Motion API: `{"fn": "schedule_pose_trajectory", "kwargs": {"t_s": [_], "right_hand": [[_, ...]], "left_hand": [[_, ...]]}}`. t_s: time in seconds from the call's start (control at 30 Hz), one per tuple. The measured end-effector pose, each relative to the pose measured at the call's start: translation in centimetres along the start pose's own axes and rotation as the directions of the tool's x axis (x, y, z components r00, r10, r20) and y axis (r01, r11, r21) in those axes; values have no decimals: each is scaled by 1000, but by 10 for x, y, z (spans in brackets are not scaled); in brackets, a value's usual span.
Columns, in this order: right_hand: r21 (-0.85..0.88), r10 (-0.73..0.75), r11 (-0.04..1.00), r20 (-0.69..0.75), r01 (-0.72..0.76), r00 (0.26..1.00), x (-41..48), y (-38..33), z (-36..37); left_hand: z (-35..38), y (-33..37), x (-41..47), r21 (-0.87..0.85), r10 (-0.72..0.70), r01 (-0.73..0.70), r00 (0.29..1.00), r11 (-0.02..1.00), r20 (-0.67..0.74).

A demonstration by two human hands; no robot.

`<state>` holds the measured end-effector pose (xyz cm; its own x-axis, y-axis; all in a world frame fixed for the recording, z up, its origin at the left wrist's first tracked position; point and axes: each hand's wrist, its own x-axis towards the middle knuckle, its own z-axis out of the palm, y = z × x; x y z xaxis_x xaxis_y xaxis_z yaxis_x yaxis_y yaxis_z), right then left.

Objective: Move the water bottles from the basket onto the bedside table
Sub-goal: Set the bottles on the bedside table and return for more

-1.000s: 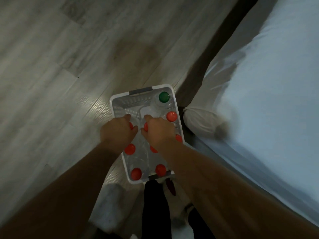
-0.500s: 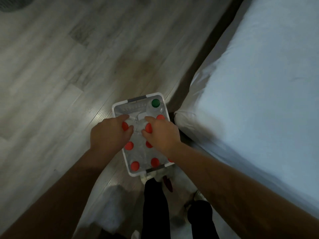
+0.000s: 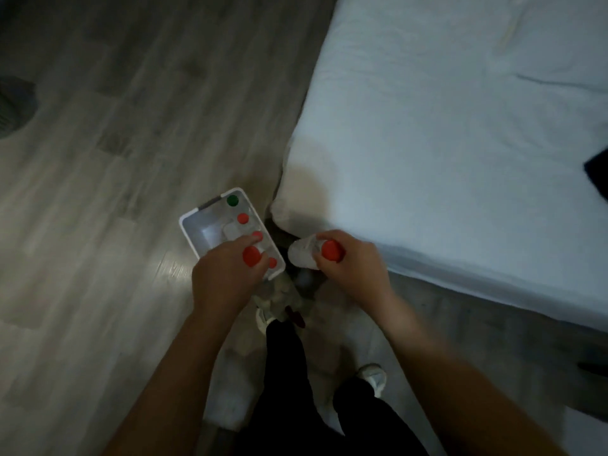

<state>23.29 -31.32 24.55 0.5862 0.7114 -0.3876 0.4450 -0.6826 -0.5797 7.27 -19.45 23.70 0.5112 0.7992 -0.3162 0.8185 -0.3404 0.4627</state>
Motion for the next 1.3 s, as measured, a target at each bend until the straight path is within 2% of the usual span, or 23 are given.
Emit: {"fn": "schedule_pose_trajectory", "kwargs": {"t_s": [0.23, 0.4, 0.5, 0.63, 0.73, 0.9, 1.13, 1.2, 1.3], "right_hand": [[109, 222, 973, -247, -201, 943, -112, 134, -86], [209, 378, 921, -281, -328, 882, -210, 254, -138], [311, 482, 865, -306, -393, 821, -268, 322, -164], [419, 605, 781, -323, -463, 728, -344, 391, -193], [530, 712, 684, -335, -501, 618, -396, 431, -204], [648, 820, 570, -406, -505, 404, -465, 473, -208], [758, 893, 445, -417, -477, 170, -499, 506, -224], [784, 905, 416, -408, -461, 122, -499, 521, -230], [798, 925, 369, -367, -477, 100, -490, 550, -247]], "left_hand": [[64, 122, -80, -15, 239, -240, 954, 971, 179], [126, 229, -150, 65, 430, -454, 874, 889, 228], [168, 287, -196, 85, 511, -545, 821, 834, 257], [220, 350, -245, 35, 594, -650, 714, 759, 370], [251, 395, -272, 8, 629, -708, 632, 706, 453], [295, 466, -317, -26, 721, -861, 409, 509, 560], [338, 542, -341, -202, 813, -911, 201, 361, 546], [353, 566, -343, -216, 819, -921, 159, 324, 552], [381, 608, -342, -257, 785, -915, 95, 311, 612]]}}
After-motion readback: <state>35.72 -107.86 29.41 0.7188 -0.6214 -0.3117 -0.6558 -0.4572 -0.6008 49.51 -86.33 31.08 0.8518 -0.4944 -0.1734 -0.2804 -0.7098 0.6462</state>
